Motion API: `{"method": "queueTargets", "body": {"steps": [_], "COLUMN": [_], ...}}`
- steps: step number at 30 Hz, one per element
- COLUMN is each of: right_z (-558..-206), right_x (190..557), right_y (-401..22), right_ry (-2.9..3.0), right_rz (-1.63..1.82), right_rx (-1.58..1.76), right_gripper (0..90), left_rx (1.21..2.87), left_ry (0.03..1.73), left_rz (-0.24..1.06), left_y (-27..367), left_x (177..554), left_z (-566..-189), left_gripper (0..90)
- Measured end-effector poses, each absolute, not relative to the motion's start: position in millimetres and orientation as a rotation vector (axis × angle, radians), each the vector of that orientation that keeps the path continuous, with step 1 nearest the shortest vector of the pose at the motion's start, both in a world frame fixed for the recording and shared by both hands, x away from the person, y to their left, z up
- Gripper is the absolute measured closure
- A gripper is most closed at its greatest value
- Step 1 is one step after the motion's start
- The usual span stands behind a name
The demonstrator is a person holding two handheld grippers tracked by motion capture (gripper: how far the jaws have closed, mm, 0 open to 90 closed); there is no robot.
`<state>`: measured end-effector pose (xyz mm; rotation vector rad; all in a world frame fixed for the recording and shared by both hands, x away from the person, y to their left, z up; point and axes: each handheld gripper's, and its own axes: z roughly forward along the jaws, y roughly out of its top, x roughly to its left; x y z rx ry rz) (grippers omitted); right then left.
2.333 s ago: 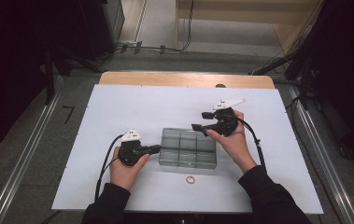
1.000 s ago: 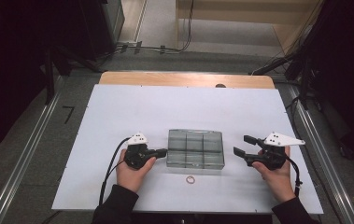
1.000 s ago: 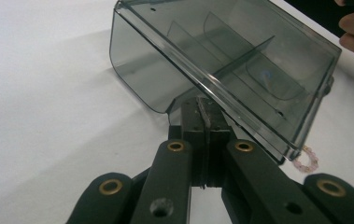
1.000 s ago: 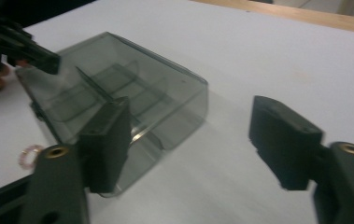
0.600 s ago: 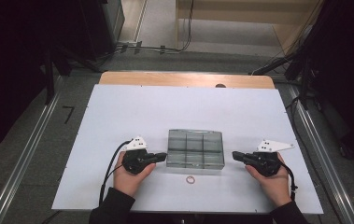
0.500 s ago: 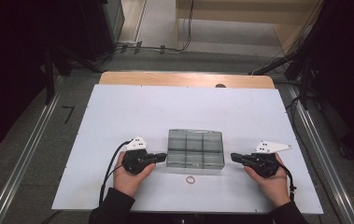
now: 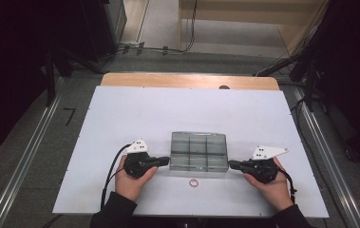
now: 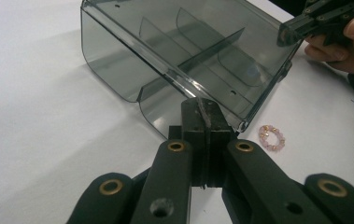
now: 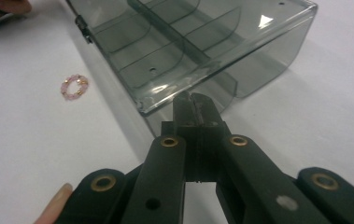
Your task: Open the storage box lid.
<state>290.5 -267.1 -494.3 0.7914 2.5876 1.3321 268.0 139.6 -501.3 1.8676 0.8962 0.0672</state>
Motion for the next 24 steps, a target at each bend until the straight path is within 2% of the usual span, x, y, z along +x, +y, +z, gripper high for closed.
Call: {"method": "queueTargets", "body": {"steps": [24], "right_z": [-490.7], "right_x": [287.9], "right_y": [-266.9], "right_ry": [2.594], "right_rz": [1.364], "right_rx": [0.768], "right_gripper": [88.0], "left_rx": [1.845], "left_ry": [0.842], "left_rz": [0.054], "left_y": [142.1], "left_x": [267.4], "left_z": [-495.2], "left_gripper": [90.0]}}
